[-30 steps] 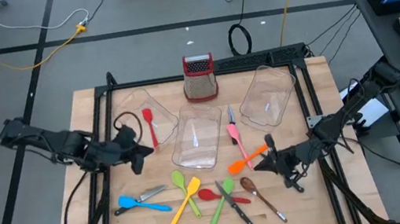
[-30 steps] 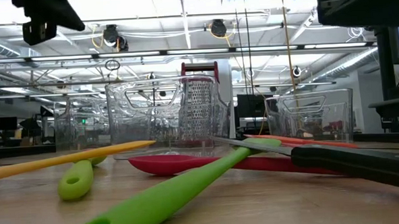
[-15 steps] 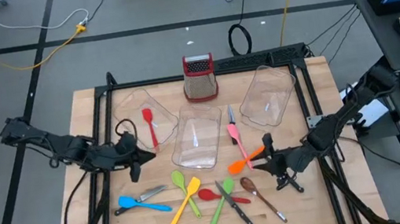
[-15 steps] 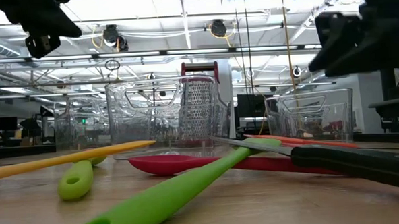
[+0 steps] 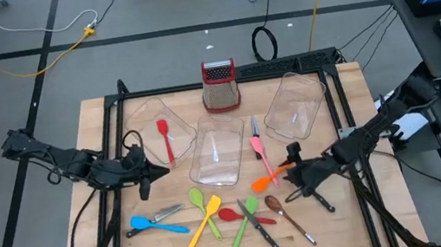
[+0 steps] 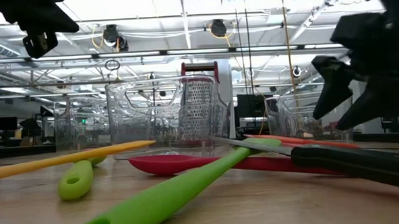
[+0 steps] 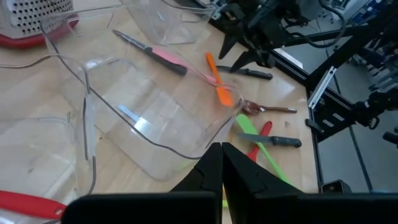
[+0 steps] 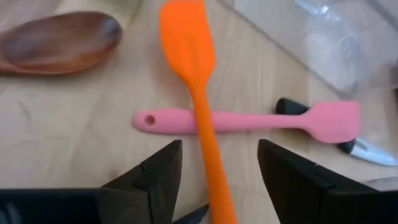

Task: Pick & Place Kitchen Items
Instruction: Put the orange spatula into the left transparent bin

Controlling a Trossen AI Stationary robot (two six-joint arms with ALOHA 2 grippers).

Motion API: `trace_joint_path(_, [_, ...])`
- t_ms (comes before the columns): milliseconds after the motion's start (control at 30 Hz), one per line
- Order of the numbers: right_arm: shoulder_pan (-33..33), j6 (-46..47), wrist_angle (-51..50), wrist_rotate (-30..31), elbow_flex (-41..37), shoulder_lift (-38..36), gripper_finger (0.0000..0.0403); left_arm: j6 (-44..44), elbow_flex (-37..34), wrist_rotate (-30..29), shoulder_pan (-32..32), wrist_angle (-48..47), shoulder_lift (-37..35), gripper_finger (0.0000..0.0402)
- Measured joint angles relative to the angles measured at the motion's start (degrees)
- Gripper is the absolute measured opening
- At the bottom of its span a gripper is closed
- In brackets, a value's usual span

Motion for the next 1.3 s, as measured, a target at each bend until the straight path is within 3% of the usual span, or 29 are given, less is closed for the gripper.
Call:
trace_joint_path(133, [-3.1,0.01,0.02,-4.42,0.0,1.69,0.0204,0.0,0.0,-0.02,0.0,-0.18,0.04,0.0011])
trace_joint_path(300, [-5.2,-0.41,0.04,-4.72,0.0,4.32,0.0207,0.35,0.0,-0.02,0.0,-0.67,0.04,0.0027])
trace_joint_path(567, [-8.19,-0.55,0.46,-8.75,0.18,7.01,0.0194,0.33,0.0,-0.02,0.0,-0.89,0.04,0.0014])
trace_joint_path(733, [-8.38,-0.51,0.38,-9.23,0.17,7.1,0.0155,0.33,0.0,-0.02,0.0,-0.87,0.04,0.0002])
trace_joint_path(1067, [-8.36,2.38,0.24,-11.93,0.13,7.16,0.0028,0.31,0.0,-0.04,0.0,-0.87,0.04,0.0027])
trace_joint_path(1300, [-8.36,2.45,2.05,-11.67,0.01,6.94,0.0021,0.26,0.0,-0.02,0.0,-0.86,0.05,0.0017])
